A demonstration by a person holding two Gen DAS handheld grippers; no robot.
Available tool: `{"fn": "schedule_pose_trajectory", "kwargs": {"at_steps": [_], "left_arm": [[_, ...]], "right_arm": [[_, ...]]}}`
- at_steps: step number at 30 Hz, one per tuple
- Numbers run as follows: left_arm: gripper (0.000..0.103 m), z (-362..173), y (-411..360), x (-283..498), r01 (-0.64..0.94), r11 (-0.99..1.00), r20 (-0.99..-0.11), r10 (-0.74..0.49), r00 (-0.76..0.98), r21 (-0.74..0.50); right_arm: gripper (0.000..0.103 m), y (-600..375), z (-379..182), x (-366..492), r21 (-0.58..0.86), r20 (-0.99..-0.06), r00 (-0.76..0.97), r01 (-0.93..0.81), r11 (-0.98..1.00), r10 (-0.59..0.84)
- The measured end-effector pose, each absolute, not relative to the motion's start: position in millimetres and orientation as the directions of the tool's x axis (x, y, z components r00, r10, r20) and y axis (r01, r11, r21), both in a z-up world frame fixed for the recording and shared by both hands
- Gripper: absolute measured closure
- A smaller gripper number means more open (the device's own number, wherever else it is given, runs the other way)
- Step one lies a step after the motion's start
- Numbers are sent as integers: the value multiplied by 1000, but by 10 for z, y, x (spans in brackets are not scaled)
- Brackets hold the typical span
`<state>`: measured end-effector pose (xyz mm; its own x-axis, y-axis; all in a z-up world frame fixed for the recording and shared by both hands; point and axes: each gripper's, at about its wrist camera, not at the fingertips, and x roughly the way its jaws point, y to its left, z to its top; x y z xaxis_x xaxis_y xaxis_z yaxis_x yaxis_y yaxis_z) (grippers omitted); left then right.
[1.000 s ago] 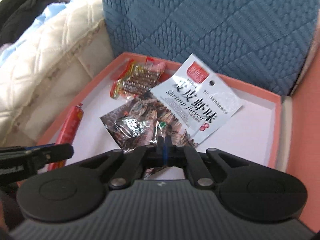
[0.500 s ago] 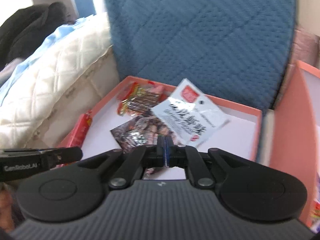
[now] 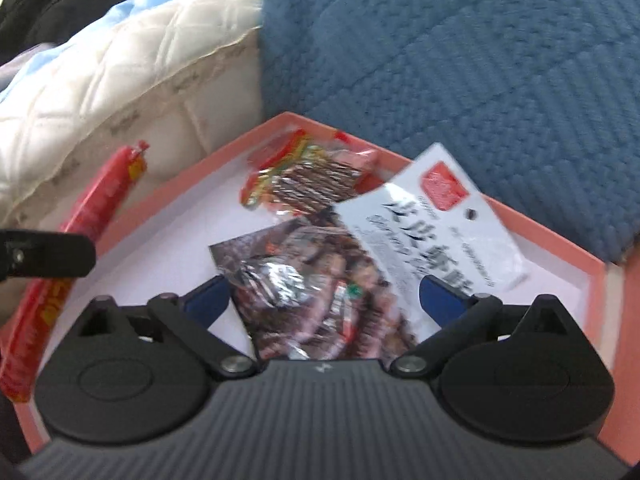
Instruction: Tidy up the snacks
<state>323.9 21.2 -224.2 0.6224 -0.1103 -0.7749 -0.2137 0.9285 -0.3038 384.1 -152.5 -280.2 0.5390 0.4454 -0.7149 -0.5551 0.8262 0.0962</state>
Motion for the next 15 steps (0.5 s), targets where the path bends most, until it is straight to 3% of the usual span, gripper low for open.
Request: {"fn": "schedule_pose_trajectory", "kwargs": {"at_steps": [5,9,15], "left_arm": [[80,-2248,197,3256,-209,930,-774,-113,622,-303],[80,-2267,209,3257,-213,929,-777,-111,619,-303],[80,-2276,198,3272,-215,928,-778,-113,618,-305]], "right_arm": [[0,-1367,-2946,3826,-34,-722,583,-569,822,374],[0,-1471,-2982,3908,54,-725,581,-489,871,371],[0,-1480,-3007,3896,71,-725,571,-494,867,385]]}}
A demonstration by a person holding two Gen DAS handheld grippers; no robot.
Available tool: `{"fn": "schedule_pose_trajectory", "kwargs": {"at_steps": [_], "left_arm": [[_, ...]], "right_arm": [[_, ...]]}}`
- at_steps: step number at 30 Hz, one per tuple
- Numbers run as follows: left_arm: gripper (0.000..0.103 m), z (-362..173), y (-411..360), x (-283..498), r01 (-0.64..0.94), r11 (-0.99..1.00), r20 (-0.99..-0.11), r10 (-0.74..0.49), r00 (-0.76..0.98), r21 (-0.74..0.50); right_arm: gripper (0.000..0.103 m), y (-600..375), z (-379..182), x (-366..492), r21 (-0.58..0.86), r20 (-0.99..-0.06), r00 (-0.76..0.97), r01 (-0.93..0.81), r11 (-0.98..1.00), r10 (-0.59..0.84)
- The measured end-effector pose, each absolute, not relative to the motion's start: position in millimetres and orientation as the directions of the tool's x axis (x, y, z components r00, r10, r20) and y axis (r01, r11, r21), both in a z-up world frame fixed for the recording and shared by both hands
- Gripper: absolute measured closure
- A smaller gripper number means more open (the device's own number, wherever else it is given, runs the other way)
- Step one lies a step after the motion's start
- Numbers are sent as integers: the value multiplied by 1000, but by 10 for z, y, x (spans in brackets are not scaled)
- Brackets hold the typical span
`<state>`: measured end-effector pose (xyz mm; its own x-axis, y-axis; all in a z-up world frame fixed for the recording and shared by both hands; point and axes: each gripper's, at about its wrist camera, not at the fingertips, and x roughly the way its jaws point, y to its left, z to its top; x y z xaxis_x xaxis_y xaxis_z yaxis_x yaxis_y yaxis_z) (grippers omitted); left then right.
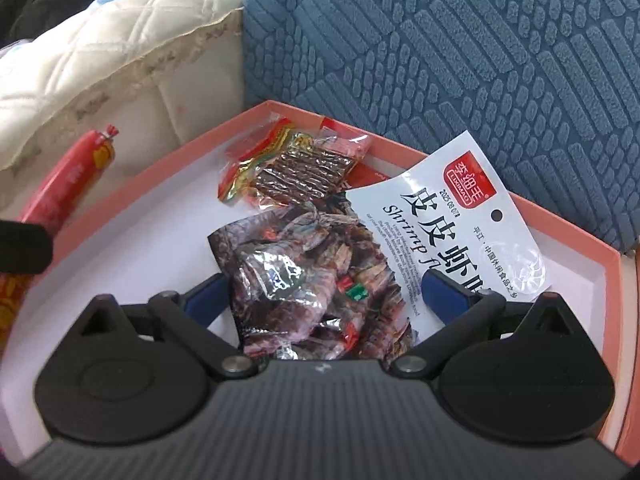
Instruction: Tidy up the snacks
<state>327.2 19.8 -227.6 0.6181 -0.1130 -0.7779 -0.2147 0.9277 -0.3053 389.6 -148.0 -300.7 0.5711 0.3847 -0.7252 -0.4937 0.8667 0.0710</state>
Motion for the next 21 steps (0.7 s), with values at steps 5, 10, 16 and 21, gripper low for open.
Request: {"fn": "schedule_pose_trajectory", "kwargs": {"at_steps": [5,10,16,21], "left_arm": [[80,-2281,191,3271,-209,928,-777,-118,619,-308],[80,-2261,193,3258,-200,931,-774,-121,622,-306],[80,-2200,173,3200,-187,935,-767,-120,630,-300],[80,-2078,127,3107,-171,940,-758,-121,641,-296]], "right_arm": [[27,-1554,-2925,3840,75,-721,576,-486,871,384],[67,-1620,-2878,3790,54,-714,601,-465,884,360],[72,-1665,-2731,3563,57,-714,605,-451,891,352],[72,-1757,-2405,3384,65,-690,628,-442,895,360]]}}
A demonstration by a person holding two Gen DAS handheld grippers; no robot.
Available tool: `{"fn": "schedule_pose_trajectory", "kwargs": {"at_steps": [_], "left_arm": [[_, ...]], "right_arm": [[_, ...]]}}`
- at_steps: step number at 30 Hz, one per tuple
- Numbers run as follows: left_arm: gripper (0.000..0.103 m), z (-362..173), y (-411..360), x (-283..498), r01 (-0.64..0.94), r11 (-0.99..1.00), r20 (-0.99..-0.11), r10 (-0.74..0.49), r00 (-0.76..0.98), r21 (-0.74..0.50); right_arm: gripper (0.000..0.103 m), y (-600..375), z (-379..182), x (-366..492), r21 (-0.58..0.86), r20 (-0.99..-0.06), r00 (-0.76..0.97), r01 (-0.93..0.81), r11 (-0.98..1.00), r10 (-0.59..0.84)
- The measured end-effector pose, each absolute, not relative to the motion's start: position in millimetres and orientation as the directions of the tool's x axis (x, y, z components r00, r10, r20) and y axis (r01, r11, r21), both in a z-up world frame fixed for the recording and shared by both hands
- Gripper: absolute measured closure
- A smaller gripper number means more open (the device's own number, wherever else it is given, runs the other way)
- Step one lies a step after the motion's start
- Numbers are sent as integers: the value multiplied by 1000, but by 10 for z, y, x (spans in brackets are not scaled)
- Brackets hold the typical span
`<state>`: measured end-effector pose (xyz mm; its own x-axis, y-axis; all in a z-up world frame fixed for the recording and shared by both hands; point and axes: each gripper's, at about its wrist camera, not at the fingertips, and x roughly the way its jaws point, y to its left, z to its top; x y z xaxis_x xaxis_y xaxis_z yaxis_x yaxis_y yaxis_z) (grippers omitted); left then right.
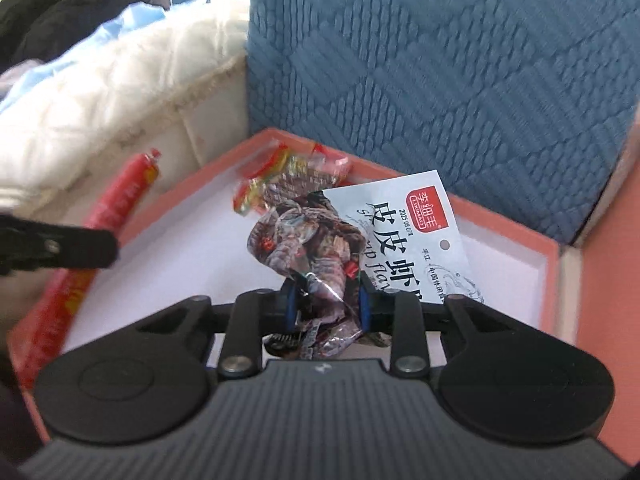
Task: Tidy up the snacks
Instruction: 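Carry sausage and shrimp packet into the pink-rimmed box and open both grippers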
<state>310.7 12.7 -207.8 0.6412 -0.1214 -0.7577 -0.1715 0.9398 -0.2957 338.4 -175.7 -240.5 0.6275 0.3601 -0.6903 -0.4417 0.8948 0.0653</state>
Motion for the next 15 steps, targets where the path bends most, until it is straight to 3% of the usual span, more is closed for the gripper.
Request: {"fn": "schedule_pose_trajectory", "kwargs": {"at_steps": [15], "left_arm": [[80,-1279,-7,2760,-114,946,-700,-139,700,-302]], "right_arm": [[72,-2345,-1345,2778,142,-593,703,-388,910,393]]}}
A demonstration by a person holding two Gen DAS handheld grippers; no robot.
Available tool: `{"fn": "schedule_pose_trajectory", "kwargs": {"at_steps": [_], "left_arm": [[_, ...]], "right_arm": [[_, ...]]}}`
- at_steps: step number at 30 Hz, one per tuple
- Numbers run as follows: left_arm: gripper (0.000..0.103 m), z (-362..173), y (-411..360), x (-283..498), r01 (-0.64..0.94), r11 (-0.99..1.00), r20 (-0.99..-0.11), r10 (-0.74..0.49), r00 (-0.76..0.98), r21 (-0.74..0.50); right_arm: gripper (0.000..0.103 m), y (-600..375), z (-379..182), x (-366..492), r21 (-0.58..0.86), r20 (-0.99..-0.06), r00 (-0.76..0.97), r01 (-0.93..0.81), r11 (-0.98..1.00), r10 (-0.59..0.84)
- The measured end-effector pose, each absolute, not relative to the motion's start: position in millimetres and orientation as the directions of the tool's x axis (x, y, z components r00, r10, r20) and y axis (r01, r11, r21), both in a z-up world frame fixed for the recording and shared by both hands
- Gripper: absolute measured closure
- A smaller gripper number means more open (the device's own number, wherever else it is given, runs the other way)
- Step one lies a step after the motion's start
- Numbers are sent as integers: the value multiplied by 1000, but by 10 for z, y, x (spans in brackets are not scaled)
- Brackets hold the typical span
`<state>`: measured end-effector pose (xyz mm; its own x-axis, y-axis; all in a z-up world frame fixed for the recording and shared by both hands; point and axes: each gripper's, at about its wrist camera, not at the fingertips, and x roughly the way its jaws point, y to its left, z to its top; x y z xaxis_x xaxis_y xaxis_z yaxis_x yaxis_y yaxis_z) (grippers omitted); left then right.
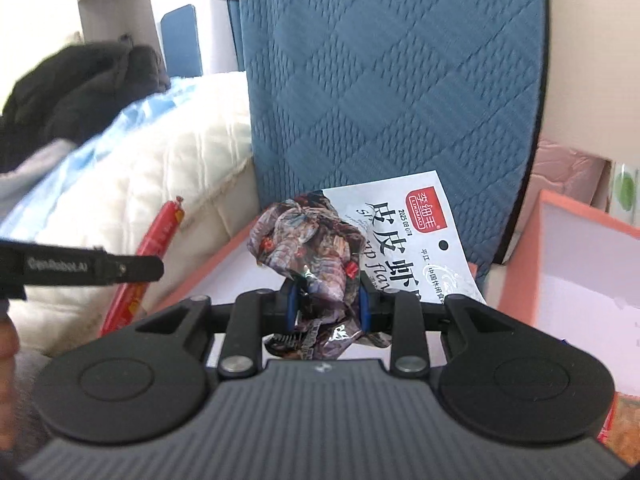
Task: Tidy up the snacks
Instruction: 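Carry sausage and shrimp packet into the pink-rimmed box and open both grippers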
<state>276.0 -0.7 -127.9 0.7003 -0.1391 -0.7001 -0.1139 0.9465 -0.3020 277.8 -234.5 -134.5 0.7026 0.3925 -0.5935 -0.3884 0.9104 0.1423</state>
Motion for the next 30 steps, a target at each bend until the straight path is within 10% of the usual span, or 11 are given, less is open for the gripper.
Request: {"fn": "schedule_pose_trajectory", "kwargs": {"at_steps": [19,30], "left_arm": [[80,-215,-914,2724,81,938,-561,-270,783,-338],[80,-462,-1890,2771,213,909,-584,-396,708,-357]], "right_arm": [[71,-3195,-121,2345,81,-428,848,-309,948,313],[71,-3955,-373,2213,75,-492,853,-159,985,175]]}}
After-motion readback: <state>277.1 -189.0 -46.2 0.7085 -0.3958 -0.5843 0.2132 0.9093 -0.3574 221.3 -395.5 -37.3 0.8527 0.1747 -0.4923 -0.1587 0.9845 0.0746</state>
